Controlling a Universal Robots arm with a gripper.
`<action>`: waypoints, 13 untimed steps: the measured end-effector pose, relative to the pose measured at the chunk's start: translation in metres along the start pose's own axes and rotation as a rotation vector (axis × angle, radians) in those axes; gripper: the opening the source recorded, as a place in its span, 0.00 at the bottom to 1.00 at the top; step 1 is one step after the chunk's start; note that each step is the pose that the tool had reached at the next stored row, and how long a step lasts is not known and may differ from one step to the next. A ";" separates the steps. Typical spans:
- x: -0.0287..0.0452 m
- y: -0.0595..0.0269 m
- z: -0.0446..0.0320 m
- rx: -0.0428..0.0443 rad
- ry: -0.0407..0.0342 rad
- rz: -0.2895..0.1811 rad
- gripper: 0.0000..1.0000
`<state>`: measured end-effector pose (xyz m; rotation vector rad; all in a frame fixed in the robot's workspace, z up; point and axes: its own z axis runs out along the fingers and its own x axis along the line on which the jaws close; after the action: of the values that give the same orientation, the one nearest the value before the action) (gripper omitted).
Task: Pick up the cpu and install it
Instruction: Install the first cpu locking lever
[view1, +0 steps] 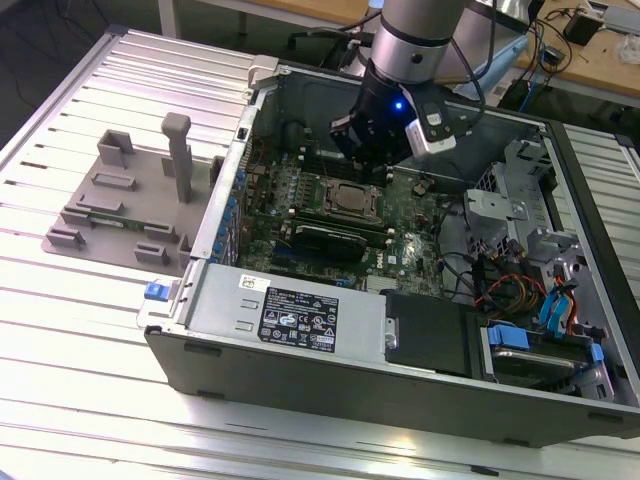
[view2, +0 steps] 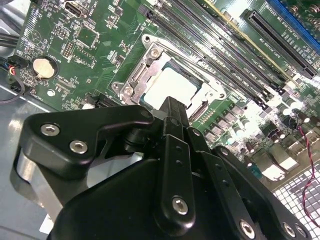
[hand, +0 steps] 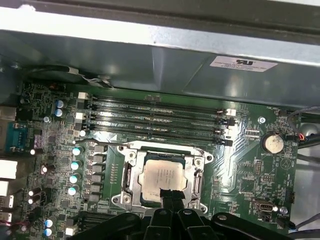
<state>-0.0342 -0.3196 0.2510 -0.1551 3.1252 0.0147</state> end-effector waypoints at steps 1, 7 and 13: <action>-0.0001 0.0001 -0.0014 -0.0008 -0.0006 0.000 0.11; 0.0530 0.0091 -0.0021 -0.0005 -0.0004 0.000 0.11; 0.0759 0.0119 -0.0023 -0.0163 -0.0054 0.000 0.11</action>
<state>-0.1110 -0.3152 0.2524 -0.1548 3.1204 0.0406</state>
